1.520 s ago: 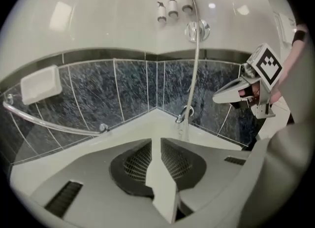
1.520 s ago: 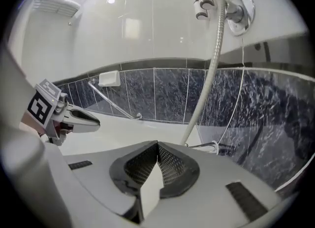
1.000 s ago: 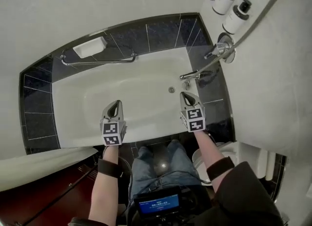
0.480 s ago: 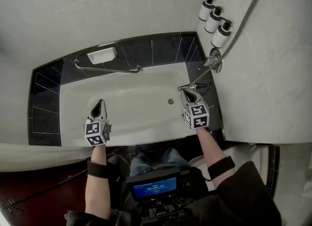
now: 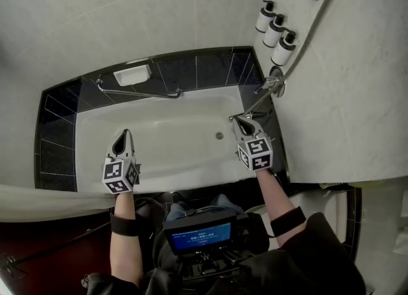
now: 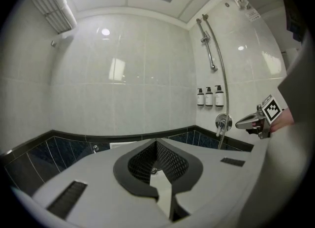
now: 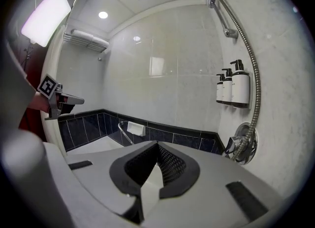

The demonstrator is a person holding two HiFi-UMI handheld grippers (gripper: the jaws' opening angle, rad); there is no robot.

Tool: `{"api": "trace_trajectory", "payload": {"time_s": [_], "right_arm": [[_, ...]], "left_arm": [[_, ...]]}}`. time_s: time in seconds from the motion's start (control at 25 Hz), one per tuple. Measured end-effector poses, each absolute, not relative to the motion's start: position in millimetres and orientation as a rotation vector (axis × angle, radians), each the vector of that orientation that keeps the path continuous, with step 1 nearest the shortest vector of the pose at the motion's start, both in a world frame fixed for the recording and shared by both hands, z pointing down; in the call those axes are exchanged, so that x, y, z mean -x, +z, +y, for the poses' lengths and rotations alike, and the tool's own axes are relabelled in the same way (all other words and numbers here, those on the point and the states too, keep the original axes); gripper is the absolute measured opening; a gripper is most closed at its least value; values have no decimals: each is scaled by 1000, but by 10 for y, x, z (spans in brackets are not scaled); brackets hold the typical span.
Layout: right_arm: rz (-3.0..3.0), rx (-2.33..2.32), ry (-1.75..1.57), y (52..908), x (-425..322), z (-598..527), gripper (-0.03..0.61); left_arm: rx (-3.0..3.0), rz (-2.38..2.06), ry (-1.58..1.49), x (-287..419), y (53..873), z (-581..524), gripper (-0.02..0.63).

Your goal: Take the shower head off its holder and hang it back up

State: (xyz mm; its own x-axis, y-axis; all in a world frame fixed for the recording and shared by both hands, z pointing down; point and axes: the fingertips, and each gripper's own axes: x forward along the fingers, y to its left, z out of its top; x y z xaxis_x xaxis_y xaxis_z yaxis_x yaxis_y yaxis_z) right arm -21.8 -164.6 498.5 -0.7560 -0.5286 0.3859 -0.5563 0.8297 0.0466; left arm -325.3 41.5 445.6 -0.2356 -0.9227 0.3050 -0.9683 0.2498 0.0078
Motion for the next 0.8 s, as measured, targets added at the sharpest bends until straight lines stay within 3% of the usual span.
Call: {"api": "trace_trajectory", "payload": {"time_s": [0.8], "right_arm": [[-2550, -922, 147, 5277, -30, -1705, 39]], "left_arm": [[-1817, -2274, 304, 3163, 4541, 363, 0]]}}
